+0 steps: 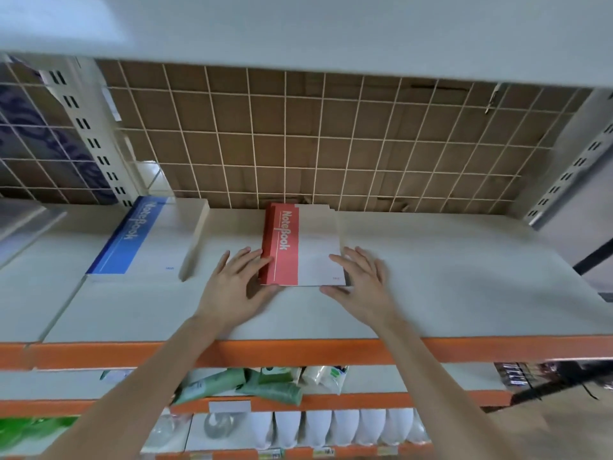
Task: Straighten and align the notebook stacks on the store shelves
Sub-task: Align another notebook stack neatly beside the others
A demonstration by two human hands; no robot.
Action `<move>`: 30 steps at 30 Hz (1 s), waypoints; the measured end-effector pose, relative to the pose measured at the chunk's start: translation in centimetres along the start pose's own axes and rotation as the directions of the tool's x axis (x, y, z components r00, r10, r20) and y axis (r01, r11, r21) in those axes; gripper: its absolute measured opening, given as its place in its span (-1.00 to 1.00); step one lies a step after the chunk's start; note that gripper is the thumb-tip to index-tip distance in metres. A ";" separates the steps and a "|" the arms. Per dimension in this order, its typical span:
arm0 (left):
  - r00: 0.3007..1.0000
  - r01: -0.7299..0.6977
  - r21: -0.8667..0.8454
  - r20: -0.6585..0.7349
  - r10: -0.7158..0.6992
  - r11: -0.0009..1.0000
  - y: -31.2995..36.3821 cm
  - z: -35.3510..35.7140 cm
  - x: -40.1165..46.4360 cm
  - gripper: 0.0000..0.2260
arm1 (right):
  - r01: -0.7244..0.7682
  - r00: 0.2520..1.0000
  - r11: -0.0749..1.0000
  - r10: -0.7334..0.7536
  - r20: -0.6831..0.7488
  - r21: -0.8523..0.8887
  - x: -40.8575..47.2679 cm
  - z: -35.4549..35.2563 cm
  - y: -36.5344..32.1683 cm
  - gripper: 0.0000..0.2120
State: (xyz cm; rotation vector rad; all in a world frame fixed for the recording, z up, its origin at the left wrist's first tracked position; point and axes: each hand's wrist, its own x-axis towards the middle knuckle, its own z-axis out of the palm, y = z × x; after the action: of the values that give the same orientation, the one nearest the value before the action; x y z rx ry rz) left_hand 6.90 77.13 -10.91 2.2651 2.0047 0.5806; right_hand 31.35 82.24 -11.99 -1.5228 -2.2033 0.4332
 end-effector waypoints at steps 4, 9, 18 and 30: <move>1.000 0.014 0.036 -0.025 -0.014 0.999 0.1 0.0 -0.1 -0.10 | 0.004 0.997 1.000 -0.002 -0.082 0.030 -0.2 -0.1 0.3 -0.45; 0.998 0.027 0.041 -0.057 -0.024 0.999 0.2 -0.2 -0.1 -0.09 | 0.004 0.994 0.998 0.002 -0.113 0.059 -0.1 0.0 0.2 -0.53; 0.991 0.008 0.013 -0.130 -0.006 1.000 0.1 0.1 0.0 -0.38 | -0.002 0.991 0.998 0.010 -0.136 0.062 0.0 0.3 0.5 -0.63; 0.984 -0.001 0.010 -0.178 0.003 1.000 -0.3 0.4 0.1 -0.49 | -0.010 0.989 0.999 0.016 -0.145 0.047 0.0 0.2 0.3 -0.62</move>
State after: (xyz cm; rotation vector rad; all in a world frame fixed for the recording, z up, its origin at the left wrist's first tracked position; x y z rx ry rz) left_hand 6.78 77.34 -11.34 2.2955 2.0872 0.8020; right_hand 31.47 82.32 -12.34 -1.4960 -2.0586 0.3624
